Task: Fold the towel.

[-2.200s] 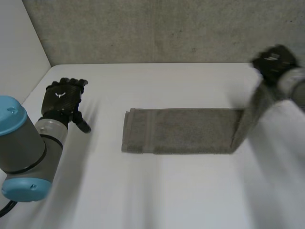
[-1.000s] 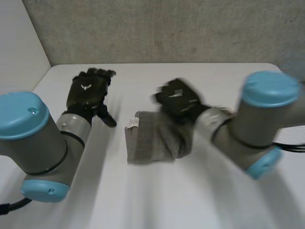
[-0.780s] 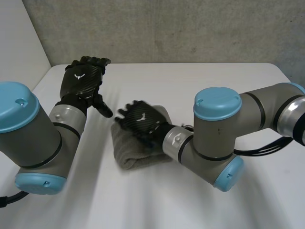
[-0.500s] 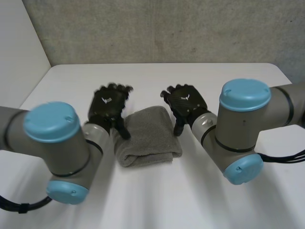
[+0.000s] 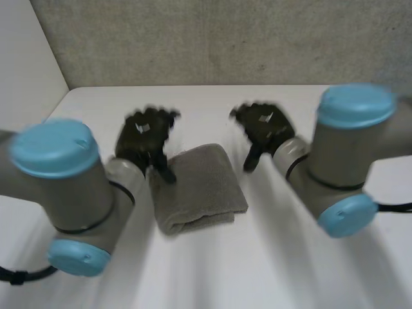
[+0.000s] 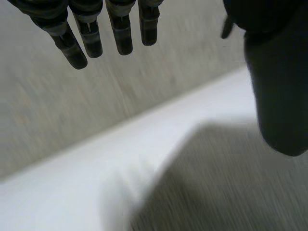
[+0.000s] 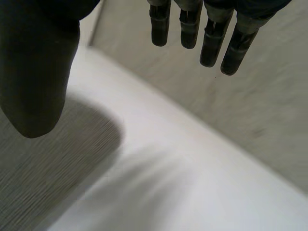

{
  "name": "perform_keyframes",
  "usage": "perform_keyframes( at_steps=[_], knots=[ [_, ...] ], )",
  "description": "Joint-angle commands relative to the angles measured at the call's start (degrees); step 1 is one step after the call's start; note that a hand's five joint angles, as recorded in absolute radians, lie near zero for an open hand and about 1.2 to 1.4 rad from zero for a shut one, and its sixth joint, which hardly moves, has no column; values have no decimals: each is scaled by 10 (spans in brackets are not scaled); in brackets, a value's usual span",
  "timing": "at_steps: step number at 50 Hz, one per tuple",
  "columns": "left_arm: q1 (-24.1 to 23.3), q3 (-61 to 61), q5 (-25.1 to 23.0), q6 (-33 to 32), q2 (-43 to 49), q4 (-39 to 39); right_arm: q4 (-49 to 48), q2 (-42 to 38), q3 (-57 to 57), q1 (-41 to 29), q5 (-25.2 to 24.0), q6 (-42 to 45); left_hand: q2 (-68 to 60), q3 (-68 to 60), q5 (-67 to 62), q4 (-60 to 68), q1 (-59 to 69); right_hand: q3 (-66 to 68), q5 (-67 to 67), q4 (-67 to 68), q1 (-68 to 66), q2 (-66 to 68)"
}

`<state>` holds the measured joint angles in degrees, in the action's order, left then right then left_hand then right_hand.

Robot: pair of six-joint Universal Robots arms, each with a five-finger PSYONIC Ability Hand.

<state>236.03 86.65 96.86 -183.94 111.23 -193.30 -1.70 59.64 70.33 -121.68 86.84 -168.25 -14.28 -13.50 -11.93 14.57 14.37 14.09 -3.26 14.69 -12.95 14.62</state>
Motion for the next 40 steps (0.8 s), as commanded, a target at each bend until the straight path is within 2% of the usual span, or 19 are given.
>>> perform_keyframes(
  at_steps=[1,7,16,36,40],
  knots=[
    [10,-38,14,43,-107,29,21,110,3,36,76,-38,43,35,119,-46,-44,-41,33,-47,29,-46],
    [22,-90,46,63,-128,93,33,144,2,61,98,-38,43,35,119,-46,-44,-41,33,-47,29,-46],
    [49,-134,51,76,-124,196,35,157,9,77,98,-38,43,35,119,-46,-44,-41,33,-47,29,-46],
    [54,-136,47,78,-124,206,20,157,11,72,95,-38,43,35,119,-46,-44,-41,33,-47,29,-46],
    [54,-135,46,77,-123,206,11,156,12,68,74,-36,43,35,119,-46,-44,-41,33,-47,29,-46]
  ],
)
